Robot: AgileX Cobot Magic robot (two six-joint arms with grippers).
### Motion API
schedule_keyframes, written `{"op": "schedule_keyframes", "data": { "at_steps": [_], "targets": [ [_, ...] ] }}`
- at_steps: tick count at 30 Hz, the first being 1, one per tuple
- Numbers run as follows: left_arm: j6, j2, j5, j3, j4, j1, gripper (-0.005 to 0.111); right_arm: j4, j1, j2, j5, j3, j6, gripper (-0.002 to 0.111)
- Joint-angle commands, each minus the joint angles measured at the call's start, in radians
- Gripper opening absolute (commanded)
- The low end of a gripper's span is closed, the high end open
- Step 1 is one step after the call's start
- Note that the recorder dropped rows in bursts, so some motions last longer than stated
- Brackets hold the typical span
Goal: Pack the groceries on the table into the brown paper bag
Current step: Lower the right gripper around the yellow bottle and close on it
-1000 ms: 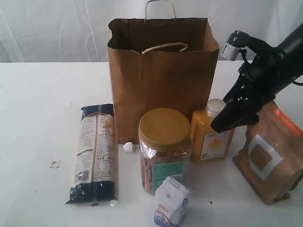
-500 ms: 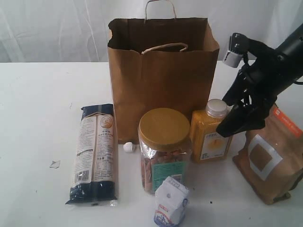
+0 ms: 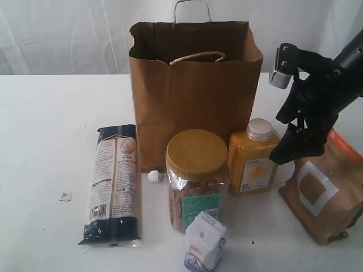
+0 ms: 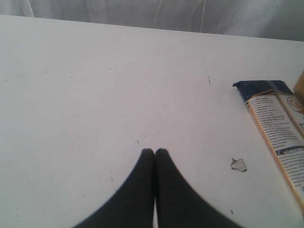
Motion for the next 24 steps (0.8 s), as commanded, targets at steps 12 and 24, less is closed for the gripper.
{"op": "schedule_keyframes", "data": {
  "at_steps": [12, 24],
  "targets": [
    [0.002, -0.004, 0.000, 0.003, 0.000, -0.008, 0.000, -0.078, 0.105, 0.093, -0.143, -0.003, -0.125, 0.105],
    [0.002, -0.004, 0.000, 0.003, 0.000, -0.008, 0.000, -0.039, 0.135, 0.102, -0.128, -0.003, -0.085, 0.105]
  ]
}}
